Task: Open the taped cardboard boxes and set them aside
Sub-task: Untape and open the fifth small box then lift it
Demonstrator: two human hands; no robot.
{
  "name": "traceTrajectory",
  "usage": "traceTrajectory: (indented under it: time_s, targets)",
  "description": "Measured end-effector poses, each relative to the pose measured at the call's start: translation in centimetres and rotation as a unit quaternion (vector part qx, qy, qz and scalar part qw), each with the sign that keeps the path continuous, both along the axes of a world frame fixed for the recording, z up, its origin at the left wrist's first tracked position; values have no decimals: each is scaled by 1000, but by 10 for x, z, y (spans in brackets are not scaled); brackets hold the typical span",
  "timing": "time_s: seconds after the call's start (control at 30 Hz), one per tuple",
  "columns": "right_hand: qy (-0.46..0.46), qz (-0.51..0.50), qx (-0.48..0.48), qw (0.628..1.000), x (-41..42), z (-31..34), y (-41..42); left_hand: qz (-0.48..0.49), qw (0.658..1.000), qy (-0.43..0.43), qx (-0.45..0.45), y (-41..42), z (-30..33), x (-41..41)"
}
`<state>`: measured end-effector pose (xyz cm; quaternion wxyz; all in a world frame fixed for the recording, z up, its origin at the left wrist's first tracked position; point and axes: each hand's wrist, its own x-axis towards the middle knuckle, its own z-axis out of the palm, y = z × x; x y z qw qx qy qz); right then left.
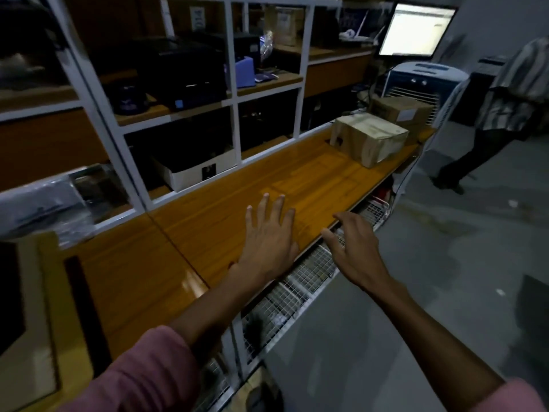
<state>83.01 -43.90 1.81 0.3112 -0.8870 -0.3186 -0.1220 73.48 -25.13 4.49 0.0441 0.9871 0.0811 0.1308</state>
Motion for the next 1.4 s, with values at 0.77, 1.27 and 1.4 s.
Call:
traceTrajectory:
  time_s: [0.77, 1.27, 1.4]
  targets:
    - [-8, 62, -41, 997, 341, -61, 56, 66, 998, -2, 7, 42, -84, 315]
    - [-71, 75, 7, 995, 663, -108, -23, 52, 998, 23, 9, -92, -125, 630]
    - [-83, 53, -41, 994, 731, -103, -36, 48, 998, 43, 0, -111, -126, 673]
